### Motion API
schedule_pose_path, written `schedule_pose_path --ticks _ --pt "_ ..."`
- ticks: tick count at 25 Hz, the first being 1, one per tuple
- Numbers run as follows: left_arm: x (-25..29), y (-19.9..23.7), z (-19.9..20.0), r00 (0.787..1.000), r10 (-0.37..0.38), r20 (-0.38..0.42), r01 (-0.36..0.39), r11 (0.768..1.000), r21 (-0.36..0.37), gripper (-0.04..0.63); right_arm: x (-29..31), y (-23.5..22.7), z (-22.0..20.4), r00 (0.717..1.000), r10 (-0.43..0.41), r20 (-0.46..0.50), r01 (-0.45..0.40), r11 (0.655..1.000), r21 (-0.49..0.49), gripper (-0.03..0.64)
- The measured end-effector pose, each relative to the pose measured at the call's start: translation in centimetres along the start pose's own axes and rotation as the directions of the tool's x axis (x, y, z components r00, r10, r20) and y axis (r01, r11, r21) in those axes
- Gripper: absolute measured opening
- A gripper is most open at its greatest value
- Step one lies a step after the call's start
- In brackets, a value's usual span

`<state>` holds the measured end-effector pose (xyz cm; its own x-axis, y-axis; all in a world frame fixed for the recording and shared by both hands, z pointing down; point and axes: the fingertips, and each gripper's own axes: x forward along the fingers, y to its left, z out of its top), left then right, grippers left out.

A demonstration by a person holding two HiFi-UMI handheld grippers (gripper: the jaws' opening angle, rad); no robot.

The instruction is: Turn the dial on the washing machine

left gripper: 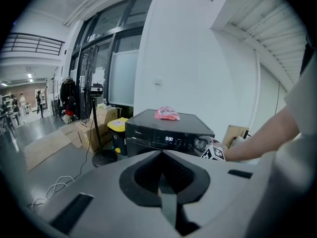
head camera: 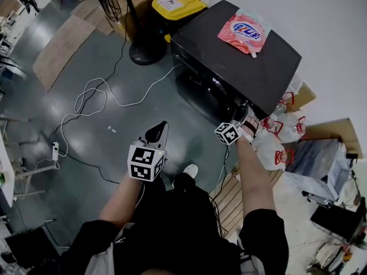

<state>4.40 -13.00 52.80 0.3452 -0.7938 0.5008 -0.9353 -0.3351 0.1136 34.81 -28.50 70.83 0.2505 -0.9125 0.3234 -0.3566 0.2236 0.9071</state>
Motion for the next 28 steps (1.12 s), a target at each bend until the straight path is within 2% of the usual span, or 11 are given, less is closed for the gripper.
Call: schedule_pose_path --ticks 6,11,14,19,28 --pt "2.0 -0.9 1.5 0.999 -0.02 0.034 0.019 0.999 0.03 0.006 0.0 -0.5 0.1 1.0 -0.001 -0.024 0.005 0.987 0.159 0.244" --pt "4.2 -1.8 3.4 0.997 -0.039 0.068 0.035 0.998 0.052 0.006 -0.4 -0.8 0.2 1.0 -0.012 -0.011 0.014 0.979 0.203 0.239" --pt "5.6 -2.2 4.1 0.996 -0.054 0.077 0.049 0.997 0.053 0.006 -0.4 -1.0 0.2 1.0 -0.019 -0.014 0.022 0.965 0.263 0.239" --pt "7.3 -2.7 4.3 0.995 -0.067 0.075 0.063 0.997 0.051 0.006 -0.4 -1.5 0.2 0.999 -0.021 -0.027 0.03 0.926 0.376 0.239" --pt "8.4 -3.2 3.6 0.995 -0.084 0.046 0.081 0.995 0.055 0.006 -0.6 -2.0 0.0 0.998 0.01 -0.056 0.024 0.821 0.57 0.239"
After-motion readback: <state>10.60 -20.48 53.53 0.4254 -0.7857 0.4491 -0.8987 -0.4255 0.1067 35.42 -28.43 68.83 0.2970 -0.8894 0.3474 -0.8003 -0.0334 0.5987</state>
